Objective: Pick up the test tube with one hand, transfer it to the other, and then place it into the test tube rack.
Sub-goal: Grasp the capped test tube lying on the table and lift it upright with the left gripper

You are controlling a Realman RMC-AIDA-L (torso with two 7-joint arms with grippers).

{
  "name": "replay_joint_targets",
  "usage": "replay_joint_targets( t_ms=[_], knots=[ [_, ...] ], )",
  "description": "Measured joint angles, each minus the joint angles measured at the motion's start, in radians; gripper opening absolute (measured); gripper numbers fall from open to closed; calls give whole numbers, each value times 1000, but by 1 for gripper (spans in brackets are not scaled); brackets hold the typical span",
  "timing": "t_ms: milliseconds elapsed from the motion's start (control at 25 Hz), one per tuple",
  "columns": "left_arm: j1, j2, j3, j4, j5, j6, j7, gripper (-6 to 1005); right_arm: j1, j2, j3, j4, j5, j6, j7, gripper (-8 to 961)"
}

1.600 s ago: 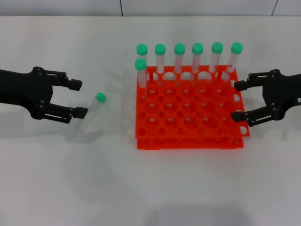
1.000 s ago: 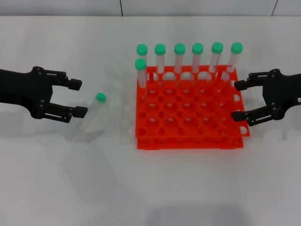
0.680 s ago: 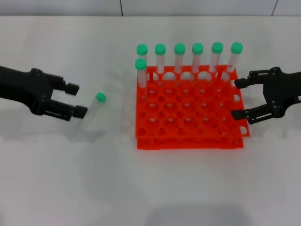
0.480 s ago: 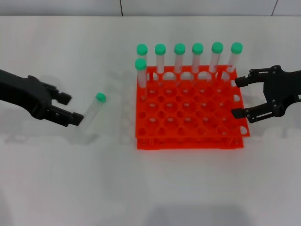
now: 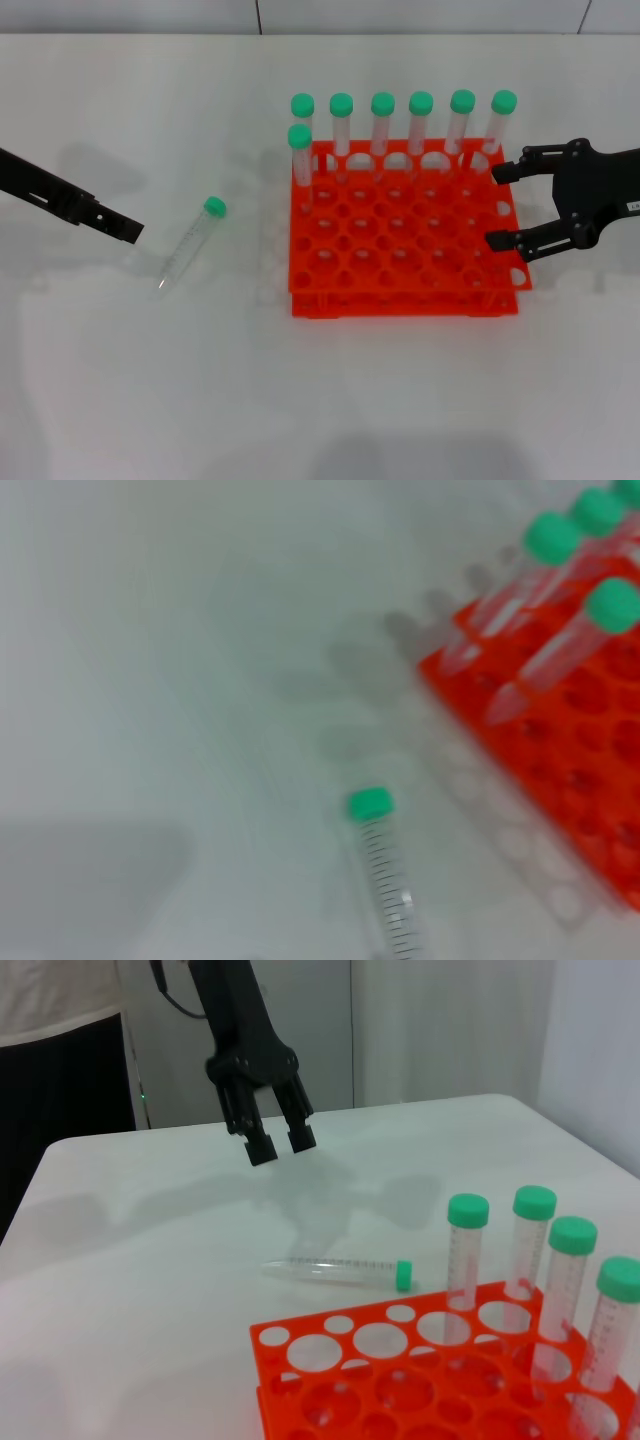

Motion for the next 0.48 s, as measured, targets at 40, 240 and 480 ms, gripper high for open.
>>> replay_joint_targets(
  t_ms=[40, 240, 480],
  knots=[
    [-5, -1, -1, -11, 9, -9, -9, 787, 0, 0, 1, 0, 2, 1, -4, 869],
    [-35, -13, 0, -86, 53, -56, -36, 786, 0, 1, 1, 0, 4, 8, -12, 869],
    [-63, -39, 3, -161, 101, -112, -51, 785, 1, 9, -2, 0, 3, 10, -24, 870]
  ],
)
